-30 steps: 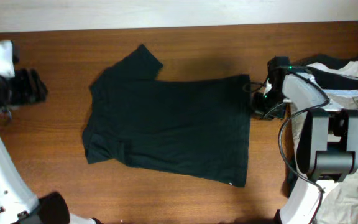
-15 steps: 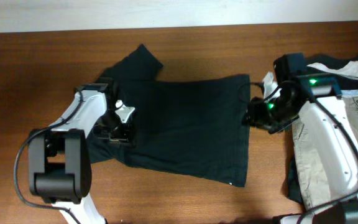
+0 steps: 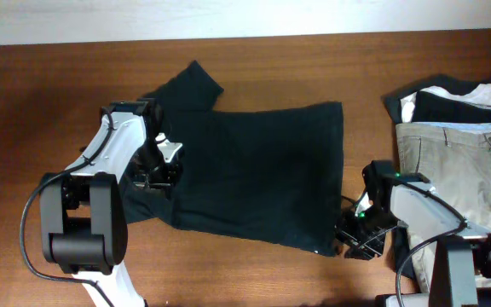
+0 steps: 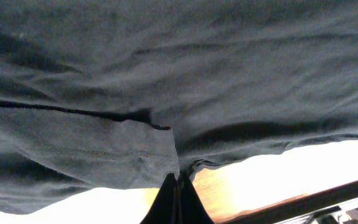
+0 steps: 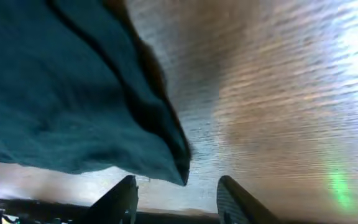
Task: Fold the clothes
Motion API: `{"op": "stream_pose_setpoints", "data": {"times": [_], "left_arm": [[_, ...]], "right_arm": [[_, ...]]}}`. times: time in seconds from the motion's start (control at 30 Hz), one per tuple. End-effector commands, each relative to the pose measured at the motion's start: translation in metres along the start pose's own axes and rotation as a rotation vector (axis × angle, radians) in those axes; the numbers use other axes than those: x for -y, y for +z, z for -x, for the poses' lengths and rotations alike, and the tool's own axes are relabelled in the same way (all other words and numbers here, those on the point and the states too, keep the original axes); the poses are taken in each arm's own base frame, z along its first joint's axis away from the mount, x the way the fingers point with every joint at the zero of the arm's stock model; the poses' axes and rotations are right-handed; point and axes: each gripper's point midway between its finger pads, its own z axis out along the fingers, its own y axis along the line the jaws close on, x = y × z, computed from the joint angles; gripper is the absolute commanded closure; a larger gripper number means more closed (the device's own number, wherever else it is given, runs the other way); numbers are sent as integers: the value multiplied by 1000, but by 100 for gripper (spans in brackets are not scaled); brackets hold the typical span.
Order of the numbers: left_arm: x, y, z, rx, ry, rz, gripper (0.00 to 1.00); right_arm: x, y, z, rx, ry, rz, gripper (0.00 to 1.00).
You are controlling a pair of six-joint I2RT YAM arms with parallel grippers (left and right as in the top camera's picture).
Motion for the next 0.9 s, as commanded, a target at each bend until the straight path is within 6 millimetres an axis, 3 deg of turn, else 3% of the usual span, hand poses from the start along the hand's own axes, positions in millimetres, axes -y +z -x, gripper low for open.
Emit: {"op": "stream_pose_setpoints", "data": {"times": [0.0, 0.07, 0.17, 0.27, 0.37, 0.43, 0.6, 0.63, 0.67, 0.7, 0.87], "left_arm": [[2, -16, 3, 57, 4, 12, 97], [2, -17, 1, 53, 3, 11, 76], [2, -17, 1, 53, 2, 11, 75], [2, -17, 1, 54, 2, 11, 75], [1, -15, 3, 62, 4, 13, 60], [-2, -1, 3, 62, 4, 16, 53], [-16, 39, 0, 73, -18, 67, 50], [-17, 42, 1, 78, -17, 68, 55], [-17, 42, 1, 78, -17, 67, 92], [-16, 40, -2, 66, -19, 65, 100], [-13, -10, -1, 44, -30, 89, 100]], "right_arm": [[-1, 19, -4, 1, 32, 28, 54], [-5, 25, -3, 16, 34, 29, 60], [-10, 24, 0, 27, 23, 42, 94], [-14, 2, 3, 32, -25, -10, 96], [-26, -38, 18, 100, -89, -67, 96], [-31, -43, 21, 112, -97, -61, 96], [-32, -43, 23, 121, -101, -56, 96], [-32, -43, 24, 122, -101, -56, 96], [-32, -43, 24, 122, -101, -56, 96], [-32, -43, 24, 124, -102, -55, 96], [-26, -44, 31, 158, -101, -94, 96]]}}
